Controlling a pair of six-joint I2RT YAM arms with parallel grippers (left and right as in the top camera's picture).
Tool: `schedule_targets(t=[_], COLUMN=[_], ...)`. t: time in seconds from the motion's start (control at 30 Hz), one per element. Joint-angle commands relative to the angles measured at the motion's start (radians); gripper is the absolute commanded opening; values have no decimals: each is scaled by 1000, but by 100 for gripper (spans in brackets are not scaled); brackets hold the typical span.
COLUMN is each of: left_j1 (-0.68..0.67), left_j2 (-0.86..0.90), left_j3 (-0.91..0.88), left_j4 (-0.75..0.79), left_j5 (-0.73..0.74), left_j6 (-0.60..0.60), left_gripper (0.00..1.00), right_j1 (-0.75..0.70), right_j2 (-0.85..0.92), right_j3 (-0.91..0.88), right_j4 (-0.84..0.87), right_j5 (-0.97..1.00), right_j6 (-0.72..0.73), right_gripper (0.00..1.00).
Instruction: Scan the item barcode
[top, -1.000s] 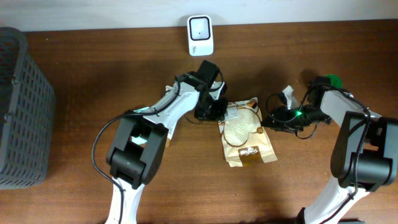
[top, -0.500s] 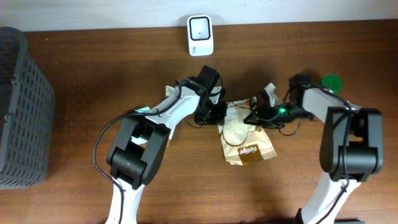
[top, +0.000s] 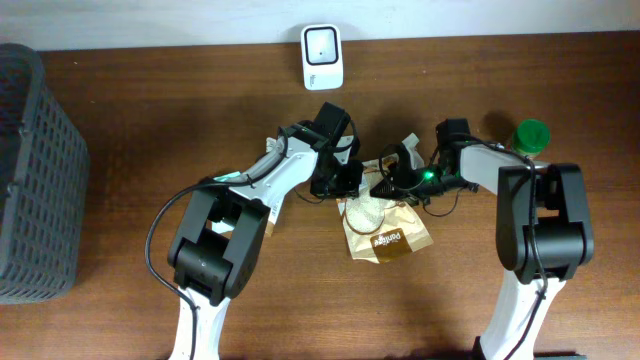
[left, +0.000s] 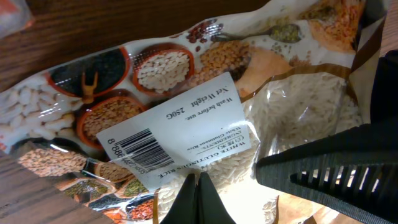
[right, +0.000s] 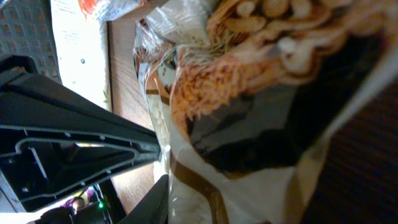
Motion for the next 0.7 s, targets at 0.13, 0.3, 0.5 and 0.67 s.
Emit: schedule_targets(t=[0.13,0.3,0.5,0.67], left_j1=[-11,1,95,221], left_j2=[-16,-19,-124,-225], left_j3=[-12,-11,60,132], left_j4=[3,2,-126,-266], left_j5=[11,12,8,-8], left_j6=[-6,23,192,248], left_gripper=[0,0,0,0], right_j1=[64,39,-63,-90], right_j2=[50,48,-12,-117], right_j3=[-21,-20,-20,-21], right_j4=[33,16,-45,-117], right_j5=[64,26,-120,-180], right_j6=[30,29,-109,-182], right_gripper=[8,4,4,4])
